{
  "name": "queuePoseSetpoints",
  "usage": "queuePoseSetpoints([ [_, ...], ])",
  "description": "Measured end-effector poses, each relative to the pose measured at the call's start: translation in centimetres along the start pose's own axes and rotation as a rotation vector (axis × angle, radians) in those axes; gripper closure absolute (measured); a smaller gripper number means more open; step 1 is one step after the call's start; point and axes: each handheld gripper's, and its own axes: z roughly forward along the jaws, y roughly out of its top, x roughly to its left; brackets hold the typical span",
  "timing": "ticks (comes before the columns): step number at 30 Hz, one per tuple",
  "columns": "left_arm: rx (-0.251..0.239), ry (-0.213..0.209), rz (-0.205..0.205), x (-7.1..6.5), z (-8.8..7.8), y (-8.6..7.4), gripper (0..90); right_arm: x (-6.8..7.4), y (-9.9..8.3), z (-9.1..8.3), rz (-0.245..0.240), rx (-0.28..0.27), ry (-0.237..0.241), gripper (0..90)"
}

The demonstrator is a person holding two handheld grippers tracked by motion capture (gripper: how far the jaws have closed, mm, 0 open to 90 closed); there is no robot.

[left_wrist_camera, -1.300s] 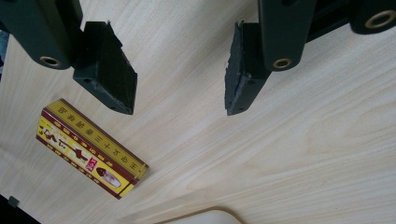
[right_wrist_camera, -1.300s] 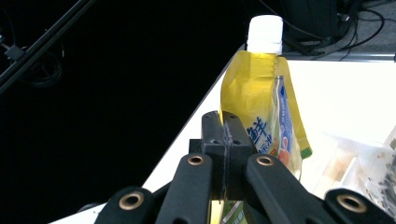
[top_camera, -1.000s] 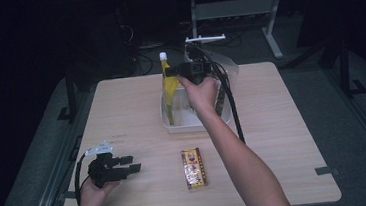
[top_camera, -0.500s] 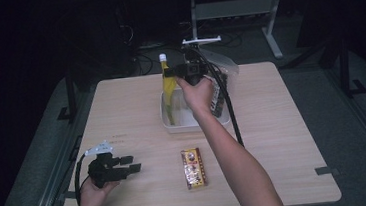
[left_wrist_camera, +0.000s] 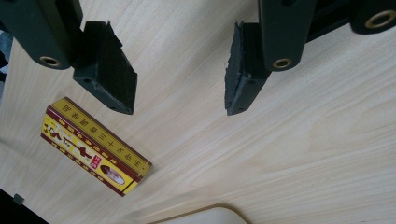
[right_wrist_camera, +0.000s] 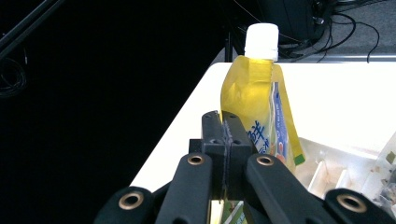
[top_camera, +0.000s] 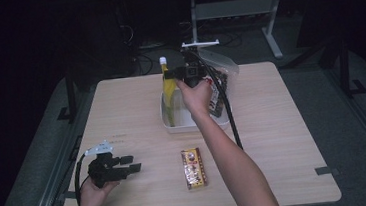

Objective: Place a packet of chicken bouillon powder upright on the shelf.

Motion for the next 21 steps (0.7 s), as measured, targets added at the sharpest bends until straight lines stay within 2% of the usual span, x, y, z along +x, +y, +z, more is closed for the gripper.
queuePoseSetpoints([
  [13,-0.002,-0.001,0.0,0.0,0.0,0.0,43.3,-0.2,-0.8,1.4,0.013,0.006,-0.009,89.3],
  [21,-0.001,0.0,0.002,-0.1,0.0,0.1,43.1,-0.5,-1.3,2.2,0.015,0.032,-0.025,86.4],
])
